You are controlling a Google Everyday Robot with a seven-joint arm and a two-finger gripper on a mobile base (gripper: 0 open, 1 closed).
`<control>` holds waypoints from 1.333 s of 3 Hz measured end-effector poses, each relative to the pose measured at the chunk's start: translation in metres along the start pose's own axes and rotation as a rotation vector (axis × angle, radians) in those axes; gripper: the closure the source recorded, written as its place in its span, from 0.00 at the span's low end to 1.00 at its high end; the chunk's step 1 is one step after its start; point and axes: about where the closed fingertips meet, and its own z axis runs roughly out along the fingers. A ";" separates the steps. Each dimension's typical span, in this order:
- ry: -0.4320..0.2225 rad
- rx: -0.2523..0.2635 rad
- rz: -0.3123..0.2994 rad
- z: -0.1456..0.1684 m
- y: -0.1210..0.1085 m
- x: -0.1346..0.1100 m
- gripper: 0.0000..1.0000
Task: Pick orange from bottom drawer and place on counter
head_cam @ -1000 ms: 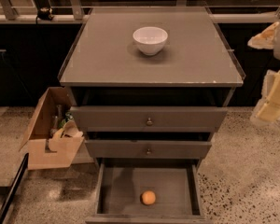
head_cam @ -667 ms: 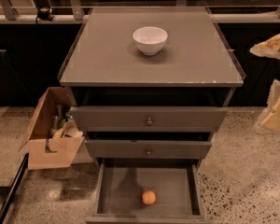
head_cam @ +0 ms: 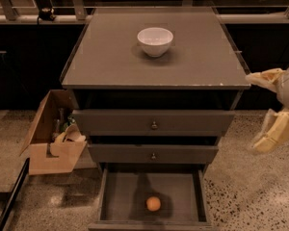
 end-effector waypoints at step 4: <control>0.021 -0.013 0.084 0.053 0.005 0.024 0.00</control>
Offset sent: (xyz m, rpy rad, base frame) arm 0.0075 0.0077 -0.0254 0.0028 0.0423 0.0019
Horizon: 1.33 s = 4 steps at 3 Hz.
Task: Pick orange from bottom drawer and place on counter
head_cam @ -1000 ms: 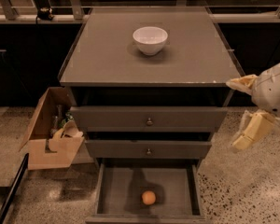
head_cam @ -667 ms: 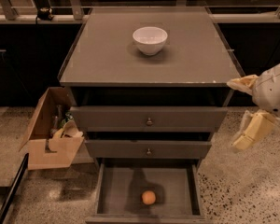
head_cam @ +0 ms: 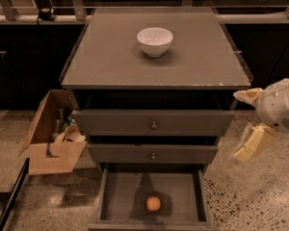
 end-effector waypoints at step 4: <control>-0.095 0.014 0.122 0.129 -0.017 0.063 0.00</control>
Offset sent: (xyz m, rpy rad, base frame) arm 0.0460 -0.0021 -0.1169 0.1014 0.0343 -0.0969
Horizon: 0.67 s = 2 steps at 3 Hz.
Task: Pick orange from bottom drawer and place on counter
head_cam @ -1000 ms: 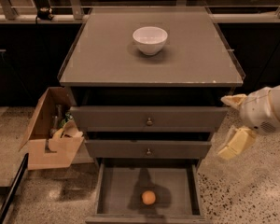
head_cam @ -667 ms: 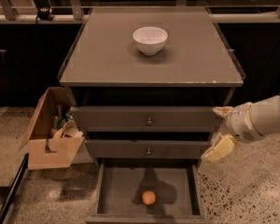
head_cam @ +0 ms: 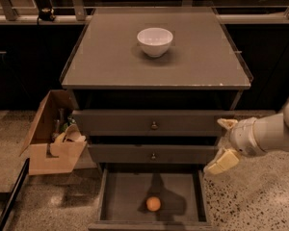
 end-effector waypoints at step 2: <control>-0.032 0.004 0.022 0.055 0.000 0.032 0.00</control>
Offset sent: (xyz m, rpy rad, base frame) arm 0.0183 0.0133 -0.1053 0.0468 0.0017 -0.0369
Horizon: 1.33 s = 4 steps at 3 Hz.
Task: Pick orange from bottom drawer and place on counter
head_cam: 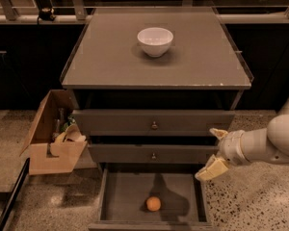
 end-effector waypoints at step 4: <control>-0.065 -0.109 0.036 0.090 0.014 0.046 0.00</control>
Offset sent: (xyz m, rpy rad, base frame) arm 0.0143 0.0306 -0.0973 0.1452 0.1208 0.1090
